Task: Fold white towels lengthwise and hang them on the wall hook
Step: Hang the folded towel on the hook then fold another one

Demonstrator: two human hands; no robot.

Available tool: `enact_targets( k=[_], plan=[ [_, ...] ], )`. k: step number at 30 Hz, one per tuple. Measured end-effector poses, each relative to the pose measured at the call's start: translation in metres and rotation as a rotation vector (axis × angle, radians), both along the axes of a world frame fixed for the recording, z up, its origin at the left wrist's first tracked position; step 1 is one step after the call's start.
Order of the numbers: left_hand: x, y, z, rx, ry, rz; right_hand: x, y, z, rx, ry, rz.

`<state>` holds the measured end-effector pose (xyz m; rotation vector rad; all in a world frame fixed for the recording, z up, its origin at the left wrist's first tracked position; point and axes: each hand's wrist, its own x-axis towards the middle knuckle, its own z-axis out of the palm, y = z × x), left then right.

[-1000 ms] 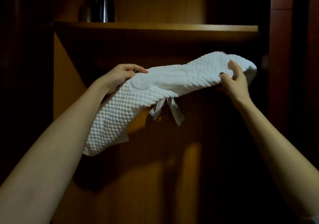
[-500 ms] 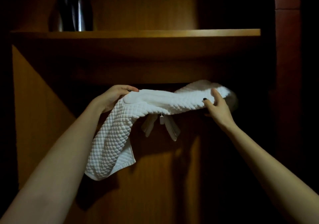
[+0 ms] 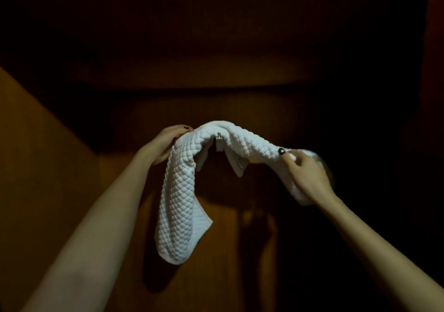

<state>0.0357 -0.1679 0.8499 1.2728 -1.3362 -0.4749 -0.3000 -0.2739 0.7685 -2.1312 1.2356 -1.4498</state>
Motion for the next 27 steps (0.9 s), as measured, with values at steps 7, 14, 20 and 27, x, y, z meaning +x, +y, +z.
enact_targets(
  k=[7,14,20,27],
  plan=[
    [-0.033,0.006,-0.063,-0.123,0.057,0.037,0.025,0.027,-0.057,-0.12,0.384,-0.025],
    [-0.115,0.052,-0.117,-0.494,-0.031,0.184,0.048,0.06,-0.053,-0.236,0.065,0.181],
    [-0.127,0.057,-0.174,-0.295,-0.522,0.556,0.067,0.057,-0.034,-0.467,0.194,0.344],
    [-0.098,0.049,-0.198,-0.085,-0.729,0.763,0.052,0.053,-0.055,-0.514,0.275,0.172]
  ],
)
